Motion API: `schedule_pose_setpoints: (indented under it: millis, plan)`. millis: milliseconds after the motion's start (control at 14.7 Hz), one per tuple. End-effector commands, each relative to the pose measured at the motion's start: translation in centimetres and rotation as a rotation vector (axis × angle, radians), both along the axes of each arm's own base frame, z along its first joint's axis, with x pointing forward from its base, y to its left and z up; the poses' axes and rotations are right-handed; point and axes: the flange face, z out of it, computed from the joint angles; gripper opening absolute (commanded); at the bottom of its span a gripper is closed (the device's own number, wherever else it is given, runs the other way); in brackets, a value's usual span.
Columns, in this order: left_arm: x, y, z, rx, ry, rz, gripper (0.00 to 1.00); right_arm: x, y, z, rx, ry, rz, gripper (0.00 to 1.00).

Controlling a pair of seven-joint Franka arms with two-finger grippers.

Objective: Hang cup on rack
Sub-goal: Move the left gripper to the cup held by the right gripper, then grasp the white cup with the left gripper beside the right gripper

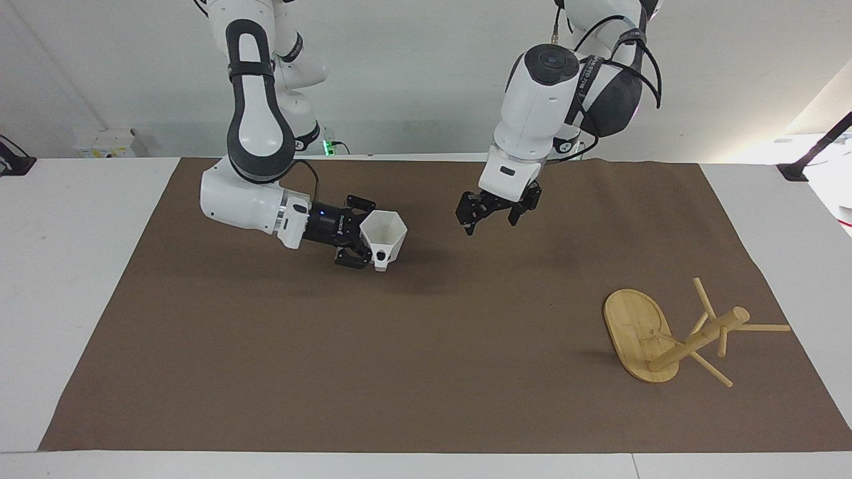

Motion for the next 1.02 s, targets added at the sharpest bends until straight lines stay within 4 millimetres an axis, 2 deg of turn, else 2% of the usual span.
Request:
schedule_pose_setpoints:
  millis: [0,205,477,682,750,818,955]
  plan:
    - [-0.2,-3.1,-0.2,-0.027,-0.002,0.051,1.0,-0.3,0.3,-0.1,0.011,-0.001,-0.021,0.26]
    - [-0.4,-6.9,0.3,-0.054,-0.015,0.07,1.0,-0.3,0.2,-0.2,0.01,0.0,-0.022,0.27]
    - [-3.2,-10.2,-0.2,-0.065,0.01,0.049,1.0,-0.3,0.2,-0.2,0.009,0.001,-0.022,0.27]
    - [-4.1,-12.0,-1.4,-0.101,0.044,0.062,1.0,-0.4,0.1,-0.4,0.008,0.005,-0.023,0.27]
    - [-4.0,-12.2,-1.5,-0.123,0.048,0.067,0.91,-0.4,0.2,-0.4,0.008,0.005,-0.022,0.27]
    - [-3.9,-12.5,-1.9,-0.145,0.067,0.076,0.67,-0.4,0.2,-0.4,0.008,0.005,-0.022,0.27]
    - [-3.7,-12.5,-2.1,-0.174,0.093,0.093,0.01,-0.4,0.1,-0.4,0.007,0.005,-0.025,0.27]
